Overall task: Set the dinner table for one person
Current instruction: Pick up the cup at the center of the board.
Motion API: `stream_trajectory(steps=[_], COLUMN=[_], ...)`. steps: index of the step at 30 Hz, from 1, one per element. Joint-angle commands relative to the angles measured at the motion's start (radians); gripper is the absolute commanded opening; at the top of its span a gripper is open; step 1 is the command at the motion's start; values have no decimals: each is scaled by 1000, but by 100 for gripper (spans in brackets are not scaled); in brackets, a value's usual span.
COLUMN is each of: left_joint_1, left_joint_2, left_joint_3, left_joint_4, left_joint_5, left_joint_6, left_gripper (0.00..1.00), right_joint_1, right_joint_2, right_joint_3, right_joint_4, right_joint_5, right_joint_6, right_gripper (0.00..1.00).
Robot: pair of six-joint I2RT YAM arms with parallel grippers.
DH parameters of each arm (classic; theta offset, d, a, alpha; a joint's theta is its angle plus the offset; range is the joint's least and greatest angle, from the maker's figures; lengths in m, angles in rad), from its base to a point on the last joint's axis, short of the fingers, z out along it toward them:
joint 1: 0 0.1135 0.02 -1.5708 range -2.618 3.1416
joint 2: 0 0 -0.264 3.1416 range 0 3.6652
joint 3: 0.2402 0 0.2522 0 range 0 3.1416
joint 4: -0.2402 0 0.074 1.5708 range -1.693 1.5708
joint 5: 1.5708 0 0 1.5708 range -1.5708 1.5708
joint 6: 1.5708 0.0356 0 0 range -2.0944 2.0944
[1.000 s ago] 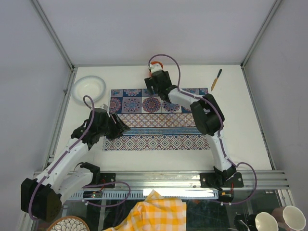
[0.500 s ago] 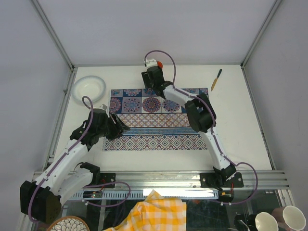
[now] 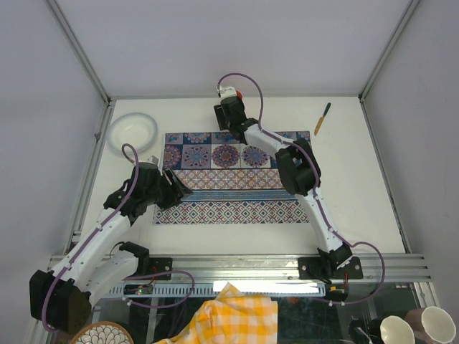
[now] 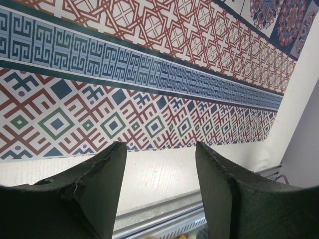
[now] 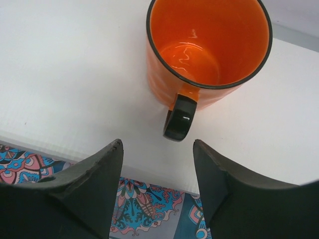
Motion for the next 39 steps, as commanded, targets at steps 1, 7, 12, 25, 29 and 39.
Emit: stream_trajectory(steps=[1,7,12,25,29,39], left_joint_1=[-8,-8,-9,-8,-8,-9], left_joint_2=[-7,-9,-5,38,48,30], left_joint_3=[-10,-15,-23,-32,-28,-41], left_joint_4=[23,23,22,49,60,66], left_joint_5=[-4,-3,-5,-3,2,8], left_joint_6=[-7,-9,-10,-16,-15,-25], left_gripper=[59,59,59,59,59,59], right_joint_1=[-14,-21,-36,-46,-46,-46], right_joint_2=[7,51,104,8,-108,-396], right_joint_3=[56,118,213,59,-114,-382], right_joint_4=[20,19,6,114,199,256], right_joint_5=[19,9,-13,29,27,34], right_joint_6=[2,-13,-26,-42,-74,-116], right_gripper=[61,60,56,0,0,0])
